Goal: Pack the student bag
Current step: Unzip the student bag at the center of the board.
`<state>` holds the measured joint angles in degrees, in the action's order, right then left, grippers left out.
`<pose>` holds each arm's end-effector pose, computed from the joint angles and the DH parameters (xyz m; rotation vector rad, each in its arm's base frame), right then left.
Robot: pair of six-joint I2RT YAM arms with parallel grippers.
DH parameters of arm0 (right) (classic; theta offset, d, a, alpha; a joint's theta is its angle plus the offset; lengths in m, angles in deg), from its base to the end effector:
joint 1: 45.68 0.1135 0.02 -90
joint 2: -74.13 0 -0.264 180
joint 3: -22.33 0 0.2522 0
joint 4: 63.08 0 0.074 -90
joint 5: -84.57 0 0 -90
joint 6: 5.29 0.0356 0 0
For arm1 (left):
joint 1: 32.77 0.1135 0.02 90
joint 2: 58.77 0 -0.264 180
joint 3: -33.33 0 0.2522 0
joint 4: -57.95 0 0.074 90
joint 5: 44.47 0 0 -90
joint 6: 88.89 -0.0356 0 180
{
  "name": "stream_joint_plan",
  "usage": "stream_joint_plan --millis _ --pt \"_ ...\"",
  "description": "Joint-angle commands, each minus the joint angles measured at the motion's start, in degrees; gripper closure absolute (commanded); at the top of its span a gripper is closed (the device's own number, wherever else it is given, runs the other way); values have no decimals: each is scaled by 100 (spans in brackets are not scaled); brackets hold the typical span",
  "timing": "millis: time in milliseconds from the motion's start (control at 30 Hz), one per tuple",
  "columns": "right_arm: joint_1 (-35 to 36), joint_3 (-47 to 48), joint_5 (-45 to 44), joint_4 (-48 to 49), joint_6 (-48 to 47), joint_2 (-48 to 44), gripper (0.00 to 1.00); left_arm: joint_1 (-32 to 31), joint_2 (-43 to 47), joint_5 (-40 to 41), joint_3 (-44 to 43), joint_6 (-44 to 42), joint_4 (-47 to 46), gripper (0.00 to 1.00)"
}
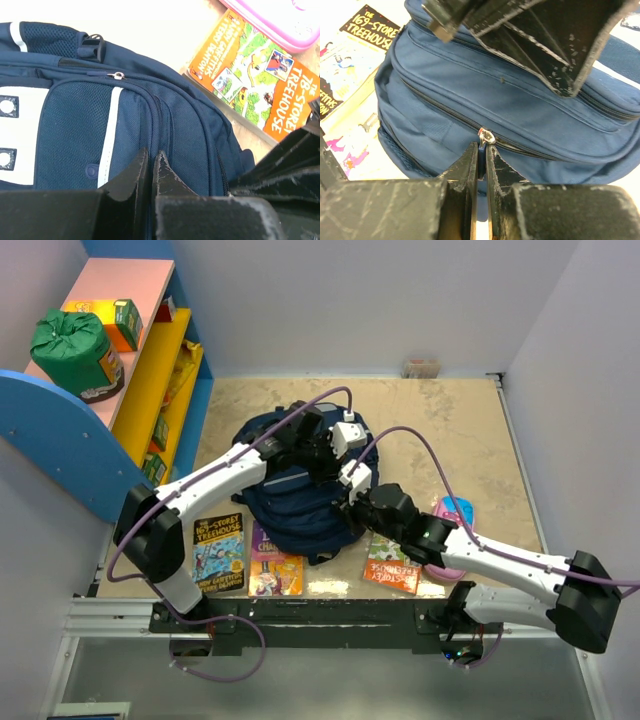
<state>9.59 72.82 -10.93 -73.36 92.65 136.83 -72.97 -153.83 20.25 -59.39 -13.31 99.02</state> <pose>0.1433 0.2007 0.2529 -0.7492 1.8706 0.6230 0.2746 -0.2520 0.2932 1.2758 1.9777 -0.7371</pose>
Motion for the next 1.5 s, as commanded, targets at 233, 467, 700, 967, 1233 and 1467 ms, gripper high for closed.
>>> stream_joint_plan --millis 233,467,700,967,1233,1467 --pt "669 993 541 776 269 1138 100 -277 -477 611 -717 553 -1386 100" --pt "1135 1301 488 899 295 1860 100 -304 -750 691 -1025 712 -1465 100" --pt "1153 1214 -554 689 743 1501 75 -251 -408 761 -665 282 -1369 100" --pt "750 2012 -2015 -1723 2252 841 54 -40 -144 919 -559 -298 -859 100" --pt "-1095 2295 -2500 -4354 3827 217 35 232 120 840 -287 -527 -938 100" --pt "-2581 2268 -2816 -5990 4821 269 1 391 252 665 64 -563 -1122 100"
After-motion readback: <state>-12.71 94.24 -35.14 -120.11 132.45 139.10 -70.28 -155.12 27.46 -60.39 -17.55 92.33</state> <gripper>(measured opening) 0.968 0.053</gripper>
